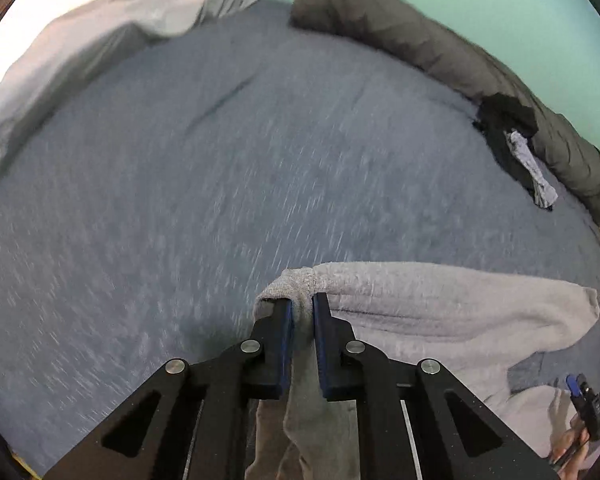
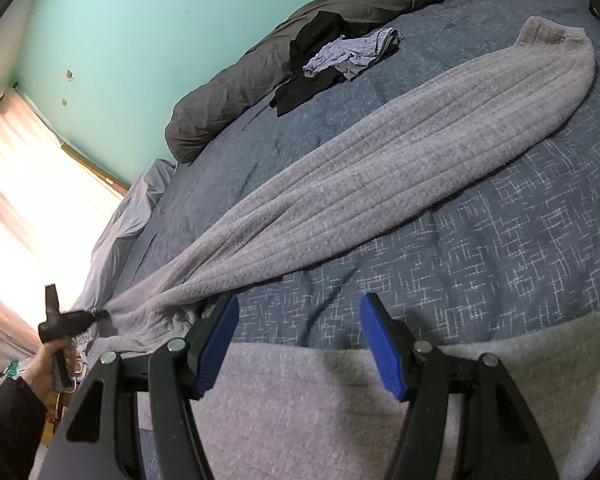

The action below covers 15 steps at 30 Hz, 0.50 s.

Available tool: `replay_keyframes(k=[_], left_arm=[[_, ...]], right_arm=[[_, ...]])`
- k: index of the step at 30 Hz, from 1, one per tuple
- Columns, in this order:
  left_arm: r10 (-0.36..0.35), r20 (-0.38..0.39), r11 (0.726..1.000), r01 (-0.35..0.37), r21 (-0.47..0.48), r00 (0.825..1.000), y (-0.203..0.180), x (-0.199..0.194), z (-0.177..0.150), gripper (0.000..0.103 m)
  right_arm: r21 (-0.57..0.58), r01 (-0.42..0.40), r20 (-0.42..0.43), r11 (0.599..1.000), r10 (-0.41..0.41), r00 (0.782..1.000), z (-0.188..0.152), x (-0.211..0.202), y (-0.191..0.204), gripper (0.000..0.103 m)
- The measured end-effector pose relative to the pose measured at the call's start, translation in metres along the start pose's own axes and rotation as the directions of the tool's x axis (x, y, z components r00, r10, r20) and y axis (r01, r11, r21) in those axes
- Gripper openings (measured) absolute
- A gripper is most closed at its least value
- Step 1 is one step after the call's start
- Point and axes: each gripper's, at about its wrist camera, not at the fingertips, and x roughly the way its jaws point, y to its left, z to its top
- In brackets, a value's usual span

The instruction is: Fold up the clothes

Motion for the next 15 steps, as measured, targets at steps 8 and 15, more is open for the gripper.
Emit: replay_keyframes(k=[8, 15], left_arm=[[0.019, 0.078, 0.999, -0.022, 0.033, 0.997, -0.039, -0.013, 0.076, 0.011], [0.034, 0.095, 0.998, -0.037, 0.04, 0.995, -0.07, 0.026, 0.134, 0.011]], right_arm=[[0.022, -0.008, 0.026, 1.0, 0.008, 1.0, 0.0, -0.004, -0.004, 0.064], [0.021, 0.004, 0.079, 1.0, -0.006, 0.997, 0.007, -0.012, -0.011, 0.064]])
